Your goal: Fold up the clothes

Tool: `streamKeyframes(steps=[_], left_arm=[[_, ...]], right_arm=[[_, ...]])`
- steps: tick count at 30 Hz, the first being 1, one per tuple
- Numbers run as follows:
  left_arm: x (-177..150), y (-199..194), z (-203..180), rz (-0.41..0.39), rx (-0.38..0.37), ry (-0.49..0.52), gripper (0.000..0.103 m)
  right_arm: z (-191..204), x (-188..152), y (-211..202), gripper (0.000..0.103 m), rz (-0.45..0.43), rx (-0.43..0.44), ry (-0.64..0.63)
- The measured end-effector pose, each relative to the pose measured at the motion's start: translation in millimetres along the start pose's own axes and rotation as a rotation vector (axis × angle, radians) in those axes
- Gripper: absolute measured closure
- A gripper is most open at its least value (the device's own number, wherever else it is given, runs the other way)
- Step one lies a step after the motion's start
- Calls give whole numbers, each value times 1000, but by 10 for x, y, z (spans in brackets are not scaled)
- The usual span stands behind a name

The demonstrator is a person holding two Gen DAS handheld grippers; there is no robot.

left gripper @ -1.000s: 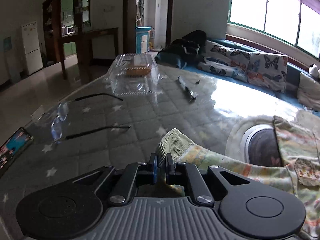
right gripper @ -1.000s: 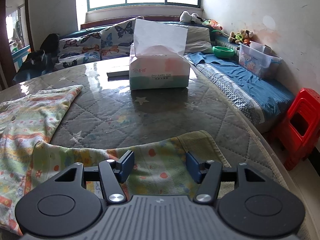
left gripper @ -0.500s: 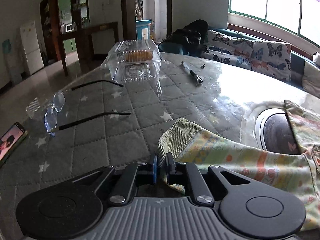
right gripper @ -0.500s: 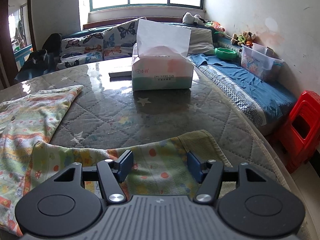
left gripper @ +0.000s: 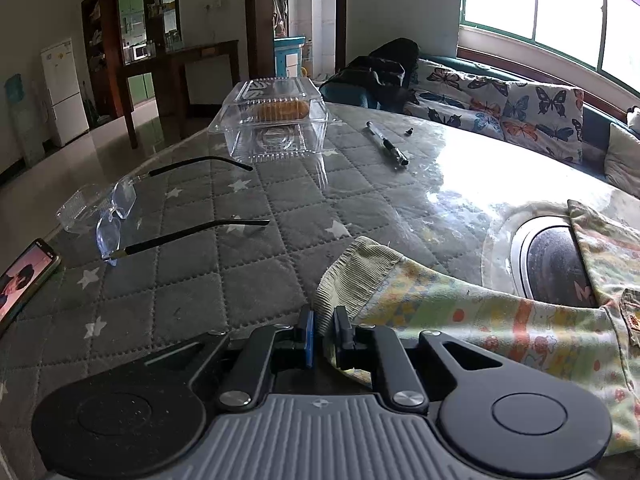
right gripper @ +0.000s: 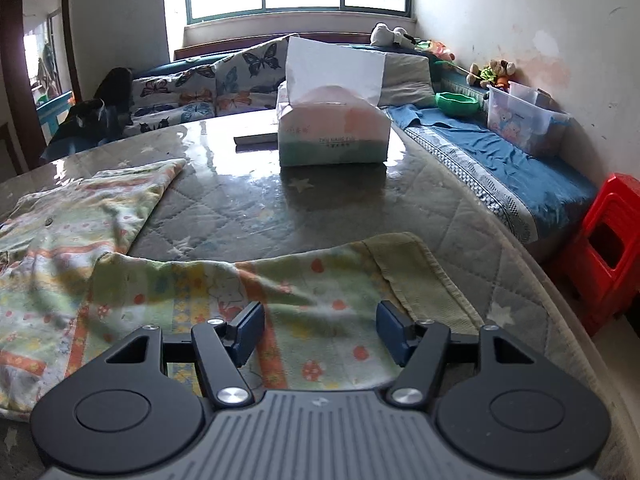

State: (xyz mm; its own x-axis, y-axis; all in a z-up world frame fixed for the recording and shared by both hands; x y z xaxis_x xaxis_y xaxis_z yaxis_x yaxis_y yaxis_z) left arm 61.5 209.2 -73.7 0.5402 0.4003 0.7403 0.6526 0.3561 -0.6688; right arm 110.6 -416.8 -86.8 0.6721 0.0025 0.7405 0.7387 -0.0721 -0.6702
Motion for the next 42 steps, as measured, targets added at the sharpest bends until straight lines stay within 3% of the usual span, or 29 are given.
streamKeyframes(steps=[4, 7, 9, 13, 18, 30, 42], left_arm=[[11, -5, 43, 7, 31, -4, 77], [18, -9, 78, 13, 36, -2, 74], [29, -38, 93, 12, 50, -1, 63], [60, -136, 93, 6, 56, -1, 55], [63, -395, -205, -10, -45, 37, 49], [-196, -906, -1624, 16, -418, 254, 44], [-570, -1103, -2573, 81, -582, 415, 36]], right_arm=[[-17, -11, -11, 39, -1, -7, -6], [-30, -22, -22, 39, -1, -8, 3], [-38, -41, -31, 39, -1, -18, -2], [-69, -68, -62, 38, 5, -33, -10], [-110, -105, -107, 38, 8, -41, 9], [-182, -115, -161, 38, 10, -57, 34], [-301, -72, -221, 38, -18, -96, 74]])
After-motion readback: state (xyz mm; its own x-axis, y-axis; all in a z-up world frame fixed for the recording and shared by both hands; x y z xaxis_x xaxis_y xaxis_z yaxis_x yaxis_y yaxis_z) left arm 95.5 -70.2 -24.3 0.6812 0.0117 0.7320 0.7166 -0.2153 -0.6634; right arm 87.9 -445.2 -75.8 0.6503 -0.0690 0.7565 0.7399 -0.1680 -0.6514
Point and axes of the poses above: each gripper's, at about its wrist camera, not at the fingertips, and y roughly the way its jaws point, z to its left, x to its top, the point moved 6 cm from there along y, roughly the way its jaws point, and after that the axes turned 6 degrees about -y, right-handed, at the moved point
